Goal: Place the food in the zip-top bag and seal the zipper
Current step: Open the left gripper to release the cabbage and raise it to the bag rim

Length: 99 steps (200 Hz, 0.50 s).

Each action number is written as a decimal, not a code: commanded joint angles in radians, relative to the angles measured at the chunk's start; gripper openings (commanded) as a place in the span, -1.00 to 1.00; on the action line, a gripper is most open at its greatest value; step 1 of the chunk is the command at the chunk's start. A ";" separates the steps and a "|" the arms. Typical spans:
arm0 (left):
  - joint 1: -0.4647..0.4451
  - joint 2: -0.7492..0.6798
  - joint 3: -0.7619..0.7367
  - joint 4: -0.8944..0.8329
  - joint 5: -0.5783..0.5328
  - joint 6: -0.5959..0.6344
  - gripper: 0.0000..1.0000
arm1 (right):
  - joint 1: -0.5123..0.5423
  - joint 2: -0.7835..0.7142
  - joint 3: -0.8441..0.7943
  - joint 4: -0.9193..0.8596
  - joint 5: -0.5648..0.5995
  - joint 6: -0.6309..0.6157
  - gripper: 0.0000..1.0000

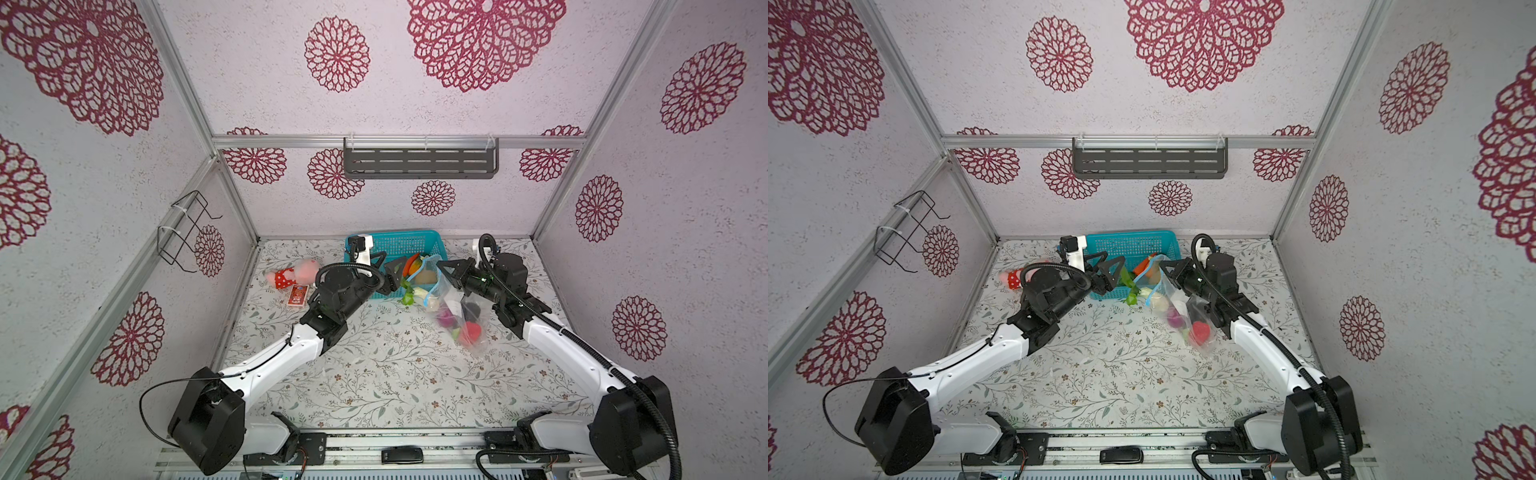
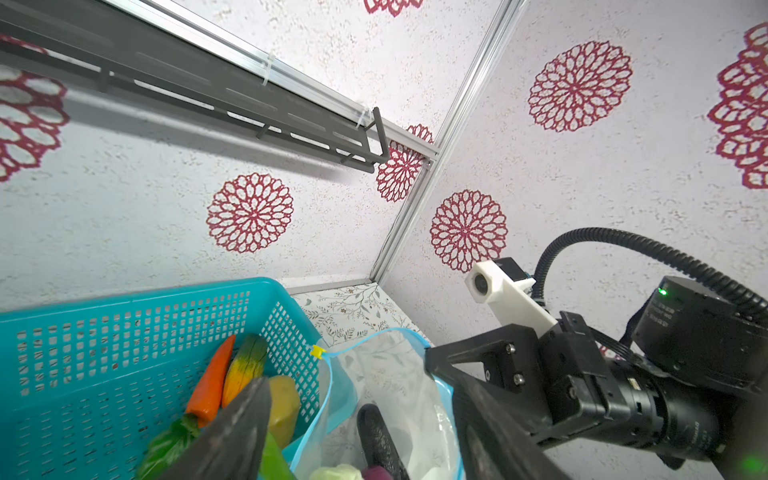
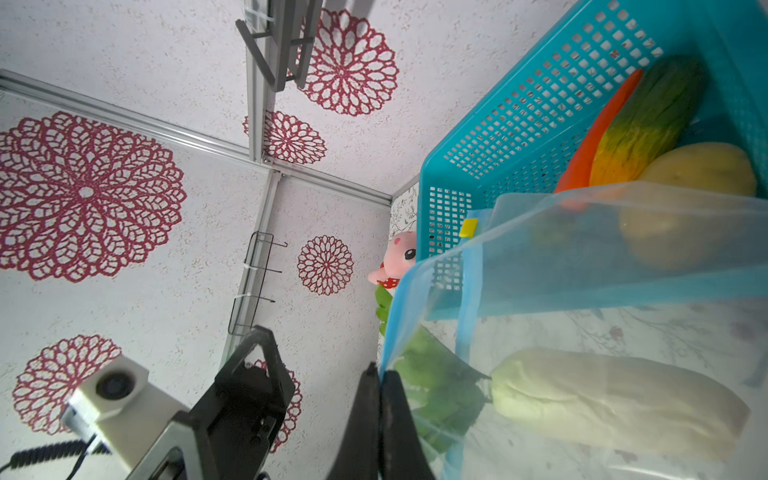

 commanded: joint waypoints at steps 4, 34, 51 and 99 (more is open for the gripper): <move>0.080 0.018 0.037 -0.169 0.191 -0.016 0.49 | -0.009 -0.012 0.065 0.047 -0.112 -0.068 -1.00; 0.125 0.076 0.117 -0.242 0.325 0.015 0.50 | -0.013 -0.032 0.077 0.004 -0.138 -0.108 -1.00; 0.130 0.113 0.189 -0.331 0.379 0.067 0.50 | -0.016 -0.039 0.080 -0.006 -0.145 -0.119 -1.00; 0.175 0.221 0.401 -0.578 0.478 0.187 0.45 | -0.017 -0.055 0.054 0.004 -0.179 -0.120 -1.00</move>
